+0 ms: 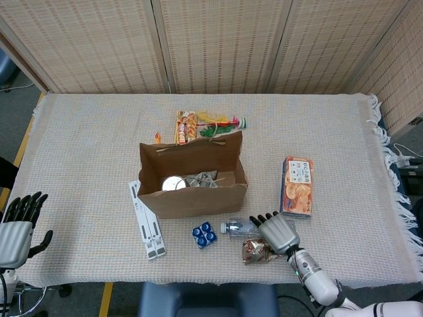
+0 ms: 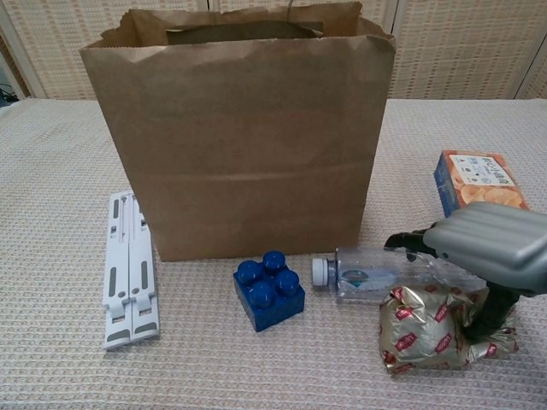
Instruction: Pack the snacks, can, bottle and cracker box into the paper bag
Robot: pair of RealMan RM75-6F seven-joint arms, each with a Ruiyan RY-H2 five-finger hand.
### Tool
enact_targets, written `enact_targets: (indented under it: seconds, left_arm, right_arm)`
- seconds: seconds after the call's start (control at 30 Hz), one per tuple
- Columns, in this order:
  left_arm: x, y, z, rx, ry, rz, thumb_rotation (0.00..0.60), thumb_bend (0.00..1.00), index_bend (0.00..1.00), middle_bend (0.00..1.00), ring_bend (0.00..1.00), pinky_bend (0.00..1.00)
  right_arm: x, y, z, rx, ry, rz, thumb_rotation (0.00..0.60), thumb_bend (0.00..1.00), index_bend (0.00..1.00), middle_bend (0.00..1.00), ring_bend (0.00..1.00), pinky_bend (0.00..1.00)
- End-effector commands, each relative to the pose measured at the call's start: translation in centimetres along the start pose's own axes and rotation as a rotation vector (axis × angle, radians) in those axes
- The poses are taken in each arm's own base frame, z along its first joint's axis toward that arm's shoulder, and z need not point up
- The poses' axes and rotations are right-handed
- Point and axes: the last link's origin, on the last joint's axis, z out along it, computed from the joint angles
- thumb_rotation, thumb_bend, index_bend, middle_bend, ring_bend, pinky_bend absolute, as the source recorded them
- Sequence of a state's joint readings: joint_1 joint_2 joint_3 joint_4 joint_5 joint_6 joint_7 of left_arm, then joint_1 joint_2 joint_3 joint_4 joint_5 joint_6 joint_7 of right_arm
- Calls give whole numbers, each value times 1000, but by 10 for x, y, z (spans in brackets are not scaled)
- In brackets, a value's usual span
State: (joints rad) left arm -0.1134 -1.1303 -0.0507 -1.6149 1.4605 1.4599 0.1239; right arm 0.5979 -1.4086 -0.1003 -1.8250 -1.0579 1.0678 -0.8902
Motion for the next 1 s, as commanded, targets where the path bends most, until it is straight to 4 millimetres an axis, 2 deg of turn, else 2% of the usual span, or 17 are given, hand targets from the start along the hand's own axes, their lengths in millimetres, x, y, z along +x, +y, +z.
enact_targets:
  seconds: [0.03, 0.23, 0.47, 0.57, 0.77, 0.87, 0.93, 1.0]
  left_arm:
    - [0, 0, 0, 1, 0, 0, 600, 379, 29, 0, 0, 0]
    - [0, 0, 0, 2, 2, 2, 600, 379, 30, 0, 0, 0]
    - [0, 1, 0, 3, 3, 3, 600, 380, 30, 0, 0, 0]
    - [0, 1, 0, 4, 3, 3, 600, 379, 30, 0, 0, 0]
    - [0, 1, 0, 4, 4, 6, 600, 380, 30, 0, 0, 0]
    - [0, 1, 0, 5, 4, 6, 600, 379, 30, 0, 0, 0]
    - [0, 1, 0, 5, 4, 5, 600, 379, 29, 0, 0, 0]
    - [0, 1, 0, 4, 4, 4, 600, 380, 29, 0, 0, 0]
  right_arm:
    - [5, 7, -5, -14, 24, 16, 600, 363, 462, 581, 648, 791]
    - [28, 27, -17, -57, 112, 92, 600, 372, 462, 587, 648, 791]
    - [59, 48, -39, -81, 222, 168, 600, 373, 467, 587, 648, 791]
    - [72, 54, -48, -77, 269, 190, 600, 373, 467, 587, 648, 792]
    - [118, 65, -67, -68, 458, 253, 600, 372, 467, 587, 648, 792]
    - [125, 66, -69, -66, 480, 262, 600, 372, 467, 587, 648, 792]
    - [150, 68, -74, -59, 564, 287, 600, 373, 467, 587, 648, 791]
    - [192, 68, -77, -48, 692, 272, 600, 373, 466, 587, 648, 791]
